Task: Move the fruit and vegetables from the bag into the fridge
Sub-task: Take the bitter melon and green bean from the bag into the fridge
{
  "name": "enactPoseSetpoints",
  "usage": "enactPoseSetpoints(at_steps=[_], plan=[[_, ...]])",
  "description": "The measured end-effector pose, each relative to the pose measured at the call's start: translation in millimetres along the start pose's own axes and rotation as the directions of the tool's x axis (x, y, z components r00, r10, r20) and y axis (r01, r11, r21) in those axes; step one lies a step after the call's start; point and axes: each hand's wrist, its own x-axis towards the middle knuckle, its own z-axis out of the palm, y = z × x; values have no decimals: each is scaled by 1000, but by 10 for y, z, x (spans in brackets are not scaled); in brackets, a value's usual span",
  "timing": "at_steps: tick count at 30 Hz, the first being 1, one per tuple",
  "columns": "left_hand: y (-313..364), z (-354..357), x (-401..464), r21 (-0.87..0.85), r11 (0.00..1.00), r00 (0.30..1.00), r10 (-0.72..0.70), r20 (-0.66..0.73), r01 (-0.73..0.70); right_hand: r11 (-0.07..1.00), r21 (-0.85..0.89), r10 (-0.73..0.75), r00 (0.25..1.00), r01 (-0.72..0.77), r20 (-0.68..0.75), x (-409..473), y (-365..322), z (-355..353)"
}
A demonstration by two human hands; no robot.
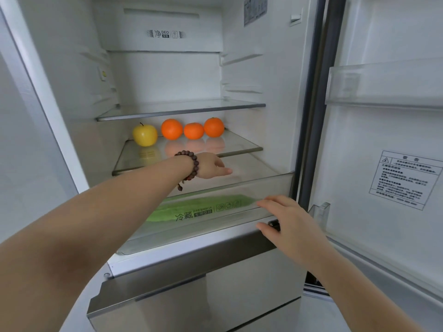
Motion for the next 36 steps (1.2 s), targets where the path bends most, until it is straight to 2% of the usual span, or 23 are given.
enactPoseSetpoints(at_steps=[2, 5, 10, 14, 16, 22, 28, 32, 36], plan=[[22, 17, -199, 4, 1000, 997, -25, -71, 26, 1000, -4, -14, 1000, 14, 2, -8, -33, 0], [89, 72, -539, -12, 997, 964, -71, -255, 70, 1000, 3, -27, 1000, 27, 6, -37, -52, 29], [377, 376, -1205, -57, 997, 835, -80, -545, 59, 998, 18, -61, 998, 60, 18, -141, -60, 124], [652, 838, -1676, -43, 995, 740, -93, -667, 87, 999, 11, -51, 998, 51, 33, -296, -40, 212], [754, 1126, -1808, -74, 992, 751, -125, -649, 101, 999, -8, -41, 999, 42, 25, -418, 2, 281], [865, 1930, -1801, -161, 975, 882, -209, -423, 154, 996, -59, 69, 998, -69, -9, -882, 168, 540], [894, 2401, -1653, -215, 975, 951, -112, -289, 50, 954, -119, 278, 961, -276, -3, -1356, 217, 808], [907, 2585, -1625, -210, 973, 969, 47, -243, -100, 868, -134, 476, 878, -479, -53, -1733, 114, 909], [1070, 2834, -1681, -205, 934, 948, 254, -192, -292, 705, -162, 689, 721, -691, -78, -2219, -27, 965]])
